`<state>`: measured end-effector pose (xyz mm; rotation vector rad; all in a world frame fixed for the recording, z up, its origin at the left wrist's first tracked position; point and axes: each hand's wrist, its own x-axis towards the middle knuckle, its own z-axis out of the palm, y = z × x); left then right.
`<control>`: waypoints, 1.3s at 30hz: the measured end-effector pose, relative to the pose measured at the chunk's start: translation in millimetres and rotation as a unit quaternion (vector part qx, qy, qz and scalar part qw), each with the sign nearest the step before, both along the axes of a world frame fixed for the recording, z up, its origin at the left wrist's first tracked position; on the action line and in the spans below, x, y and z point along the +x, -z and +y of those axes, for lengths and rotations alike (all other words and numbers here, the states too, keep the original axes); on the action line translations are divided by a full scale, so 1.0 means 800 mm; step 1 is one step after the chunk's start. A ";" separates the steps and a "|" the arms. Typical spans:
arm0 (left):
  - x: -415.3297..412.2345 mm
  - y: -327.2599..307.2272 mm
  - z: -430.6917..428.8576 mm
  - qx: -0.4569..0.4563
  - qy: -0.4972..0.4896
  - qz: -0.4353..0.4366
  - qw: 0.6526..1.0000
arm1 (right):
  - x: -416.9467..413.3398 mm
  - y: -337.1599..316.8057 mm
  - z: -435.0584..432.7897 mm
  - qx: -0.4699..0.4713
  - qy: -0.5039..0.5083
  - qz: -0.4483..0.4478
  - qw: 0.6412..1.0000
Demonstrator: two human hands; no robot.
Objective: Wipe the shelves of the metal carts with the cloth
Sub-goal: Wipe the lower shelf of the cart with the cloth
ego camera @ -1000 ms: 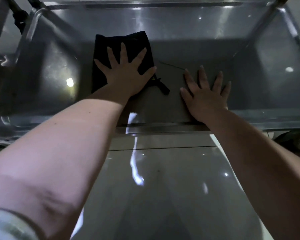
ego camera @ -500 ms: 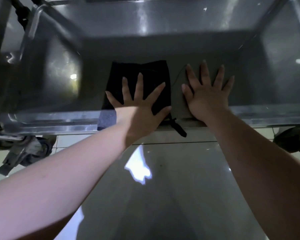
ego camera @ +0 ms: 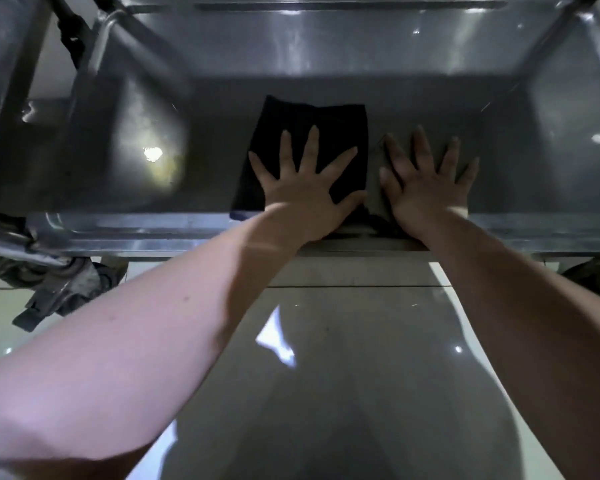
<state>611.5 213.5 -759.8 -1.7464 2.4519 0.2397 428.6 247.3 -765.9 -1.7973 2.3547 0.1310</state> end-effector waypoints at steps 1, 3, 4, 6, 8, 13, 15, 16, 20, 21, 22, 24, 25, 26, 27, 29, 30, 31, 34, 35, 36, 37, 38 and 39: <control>0.017 0.001 0.018 -0.010 0.001 0.009 1.000 | 0.000 -0.001 0.001 0.001 0.002 0.002 1.000; 0.040 0.001 0.035 -0.025 -0.010 0.030 0.999 | 0.004 -0.003 0.002 0.006 0.013 0.005 1.000; 0.044 0.000 0.036 -0.026 -0.015 0.034 0.999 | 0.008 -0.005 0.001 0.012 0.021 0.000 1.000; 0.044 -0.002 0.034 -0.028 -0.020 0.029 0.999 | 0.027 -0.010 -0.003 0.012 0.018 -0.020 1.000; 0.043 0.000 0.033 -0.034 -0.015 0.031 0.999 | 0.050 -0.010 -0.004 -0.013 -0.028 -0.032 0.999; 0.058 0.007 0.018 -0.049 -0.027 0.034 0.998 | 0.059 -0.004 -0.005 -0.009 -0.039 -0.034 0.999; 0.076 0.005 -0.009 -0.048 -0.048 0.032 0.997 | 0.059 -0.002 -0.004 -0.011 -0.041 -0.025 0.999; 0.087 0.004 -0.029 -0.039 -0.058 0.031 0.997 | 0.060 -0.002 -0.003 -0.013 -0.043 -0.016 0.999; 0.105 -0.006 -0.107 -0.007 -0.086 0.034 0.996 | 0.065 0.000 -0.004 -0.005 -0.045 0.009 0.999; 0.097 -0.006 -0.118 -0.002 -0.094 0.029 0.995 | 0.064 0.000 -0.005 -0.007 -0.042 0.014 0.999; 0.085 -0.006 -0.122 0.001 -0.098 0.023 0.995 | 0.064 0.001 -0.005 -0.012 -0.041 0.019 0.999; 0.055 -0.006 -0.116 -0.001 -0.085 0.015 0.996 | 0.063 0.002 -0.005 -0.024 -0.043 0.024 0.998; 0.039 -0.005 -0.108 -0.005 -0.067 0.015 0.998 | 0.063 0.003 -0.005 -0.027 -0.043 0.028 0.998; 0.025 -0.004 -0.100 -0.010 -0.049 0.016 0.999 | 0.064 0.004 -0.005 -0.027 -0.042 0.032 0.998; 0.015 -0.003 -0.092 -0.012 -0.038 0.018 0.999 | 0.064 0.005 -0.006 -0.024 -0.040 0.035 0.998; 0.009 -0.004 -0.084 -0.011 -0.037 0.027 0.999 | 0.064 0.006 -0.006 -0.020 -0.035 0.033 0.999; 0.012 -0.004 -0.085 -0.010 -0.038 0.032 0.999 | 0.063 0.006 -0.007 -0.023 -0.034 0.028 0.999; 0.020 -0.004 -0.088 -0.010 -0.035 0.034 0.999 | 0.061 0.006 -0.007 -0.026 -0.033 0.019 0.999; 0.071 -0.007 -0.106 -0.013 -0.043 0.038 0.998 | 0.057 0.004 -0.008 -0.028 -0.031 0.005 0.999; 0.094 -0.008 -0.112 -0.014 -0.057 0.042 0.997 | 0.056 0.004 -0.009 -0.025 -0.031 0.003 0.999; 0.118 -0.008 -0.117 -0.013 -0.071 0.041 0.997 | 0.057 0.004 -0.009 -0.023 -0.031 -0.001 0.999; 0.140 -0.007 -0.120 -0.013 -0.082 0.036 0.996 | 0.058 0.004 -0.009 -0.023 -0.031 -0.005 0.999; 0.159 -0.007 -0.122 -0.013 -0.088 0.026 0.996 | 0.059 0.005 -0.009 -0.023 -0.030 -0.008 0.999; 0.172 -0.006 -0.121 -0.014 -0.090 0.015 0.996 | 0.061 0.005 -0.008 -0.023 -0.029 -0.008 0.999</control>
